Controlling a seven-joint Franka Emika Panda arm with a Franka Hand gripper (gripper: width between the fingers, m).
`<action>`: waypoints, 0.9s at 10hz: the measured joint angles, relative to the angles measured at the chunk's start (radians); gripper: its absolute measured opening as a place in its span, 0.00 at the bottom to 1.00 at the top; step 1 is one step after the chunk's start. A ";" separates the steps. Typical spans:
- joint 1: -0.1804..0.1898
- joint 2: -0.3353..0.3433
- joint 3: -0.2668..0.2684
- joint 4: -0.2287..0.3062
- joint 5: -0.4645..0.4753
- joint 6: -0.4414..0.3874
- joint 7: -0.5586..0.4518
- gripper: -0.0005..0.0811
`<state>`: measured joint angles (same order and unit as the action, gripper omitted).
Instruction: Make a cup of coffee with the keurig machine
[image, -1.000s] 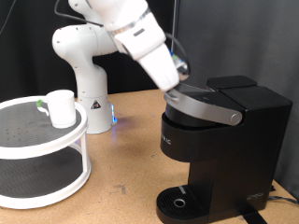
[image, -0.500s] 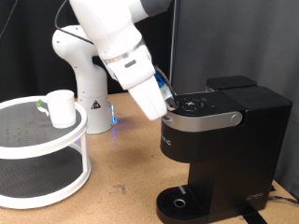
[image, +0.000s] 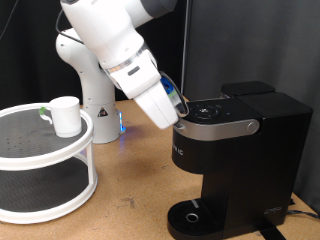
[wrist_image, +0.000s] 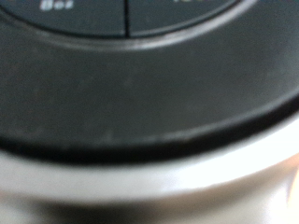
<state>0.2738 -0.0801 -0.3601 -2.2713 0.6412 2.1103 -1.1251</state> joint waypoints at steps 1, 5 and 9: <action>0.000 -0.001 -0.004 -0.001 0.046 -0.004 -0.047 0.01; -0.001 -0.040 -0.033 0.019 0.173 -0.093 -0.141 0.01; -0.002 -0.082 -0.041 0.090 0.192 -0.208 -0.094 0.01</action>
<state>0.2713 -0.1624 -0.4008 -2.1817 0.8328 1.9020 -1.2191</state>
